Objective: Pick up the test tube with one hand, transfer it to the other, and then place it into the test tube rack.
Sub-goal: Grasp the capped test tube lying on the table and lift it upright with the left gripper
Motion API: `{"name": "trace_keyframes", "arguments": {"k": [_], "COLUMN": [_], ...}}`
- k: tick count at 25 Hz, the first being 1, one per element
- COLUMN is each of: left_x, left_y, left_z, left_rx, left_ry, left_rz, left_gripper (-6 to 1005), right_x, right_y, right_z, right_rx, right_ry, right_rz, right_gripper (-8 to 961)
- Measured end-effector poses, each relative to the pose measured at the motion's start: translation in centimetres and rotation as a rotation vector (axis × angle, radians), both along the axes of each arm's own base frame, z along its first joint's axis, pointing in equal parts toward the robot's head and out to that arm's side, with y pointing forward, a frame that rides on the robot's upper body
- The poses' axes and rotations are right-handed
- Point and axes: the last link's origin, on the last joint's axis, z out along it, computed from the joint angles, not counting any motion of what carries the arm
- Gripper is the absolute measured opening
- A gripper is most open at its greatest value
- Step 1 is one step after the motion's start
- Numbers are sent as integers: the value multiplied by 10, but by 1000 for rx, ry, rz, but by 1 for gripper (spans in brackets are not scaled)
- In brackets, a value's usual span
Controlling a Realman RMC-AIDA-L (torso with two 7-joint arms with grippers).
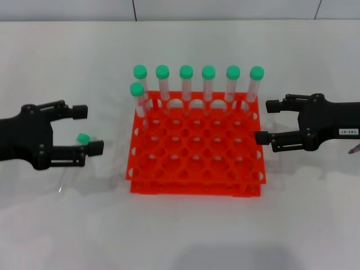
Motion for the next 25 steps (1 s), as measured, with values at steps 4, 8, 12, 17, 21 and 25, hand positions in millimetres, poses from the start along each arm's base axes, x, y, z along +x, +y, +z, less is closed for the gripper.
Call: {"name": "trace_keyframes", "arguments": {"k": [4, 8, 12, 17, 21, 25], "left_x": [-2, -2, -3, -3, -2, -2], "left_y": [-2, -4, -6, -6, -5, -5], "left_z": [-3, -4, -4, -4, -4, -3], "left_rx": [-29, -41, -46, -45, -45, -43], "left_ry": [16, 15, 16, 16, 16, 17], "left_rz": [-2, -10, -8, -10, -11, -11], "left_gripper": [893, 893, 893, 894, 894, 893], "right_x": [0, 0, 0, 0, 0, 0], "right_y": [-1, -1, -2, -2, -2, -2], "right_z": [-1, -1, -1, -1, -1, -1], "right_rx": [0, 0, -2, -2, -1, -1], "right_ry": [2, 3, 4, 5, 6, 6], "right_rz": [0, 0, -2, 0, 1, 0], "right_gripper": [856, 857, 857, 857, 857, 857]}}
